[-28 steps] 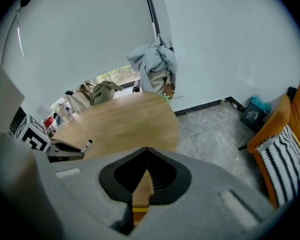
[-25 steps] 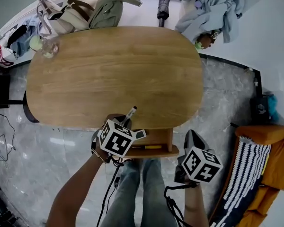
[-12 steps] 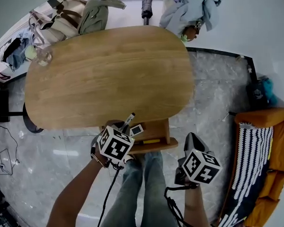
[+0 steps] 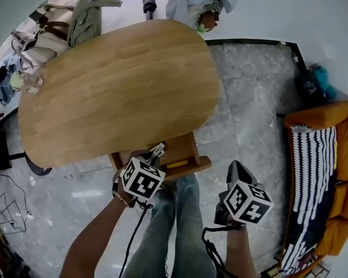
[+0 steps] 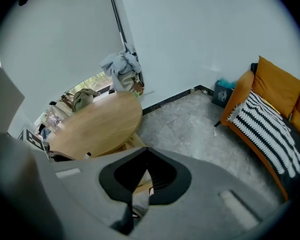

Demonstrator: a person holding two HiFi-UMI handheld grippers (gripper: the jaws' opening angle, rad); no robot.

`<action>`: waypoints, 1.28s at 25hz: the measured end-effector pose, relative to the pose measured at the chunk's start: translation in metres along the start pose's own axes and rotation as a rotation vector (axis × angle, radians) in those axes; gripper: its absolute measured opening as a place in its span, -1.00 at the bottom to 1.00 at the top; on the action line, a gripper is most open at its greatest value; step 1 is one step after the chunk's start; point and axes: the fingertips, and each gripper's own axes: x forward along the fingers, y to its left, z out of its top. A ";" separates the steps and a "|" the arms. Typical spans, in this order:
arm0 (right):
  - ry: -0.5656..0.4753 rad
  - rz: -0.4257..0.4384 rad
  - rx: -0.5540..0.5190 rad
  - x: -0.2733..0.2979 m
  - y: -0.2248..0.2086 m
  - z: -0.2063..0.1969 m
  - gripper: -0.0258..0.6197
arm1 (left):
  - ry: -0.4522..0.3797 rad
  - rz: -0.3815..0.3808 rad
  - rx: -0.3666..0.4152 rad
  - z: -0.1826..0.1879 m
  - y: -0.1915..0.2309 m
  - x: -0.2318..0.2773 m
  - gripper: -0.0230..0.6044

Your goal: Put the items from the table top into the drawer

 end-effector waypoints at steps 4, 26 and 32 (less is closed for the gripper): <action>0.003 -0.028 0.046 0.002 -0.016 -0.008 -0.91 | 0.040 -0.026 0.047 -0.004 -0.014 0.017 -0.72; 0.016 -0.163 0.214 -0.003 -0.084 -0.050 -0.91 | 0.150 -0.106 0.140 -0.033 -0.044 0.092 -0.64; 0.004 -0.135 0.186 -0.006 -0.072 -0.030 -0.91 | 0.128 -0.098 0.101 -0.021 -0.040 0.073 -0.56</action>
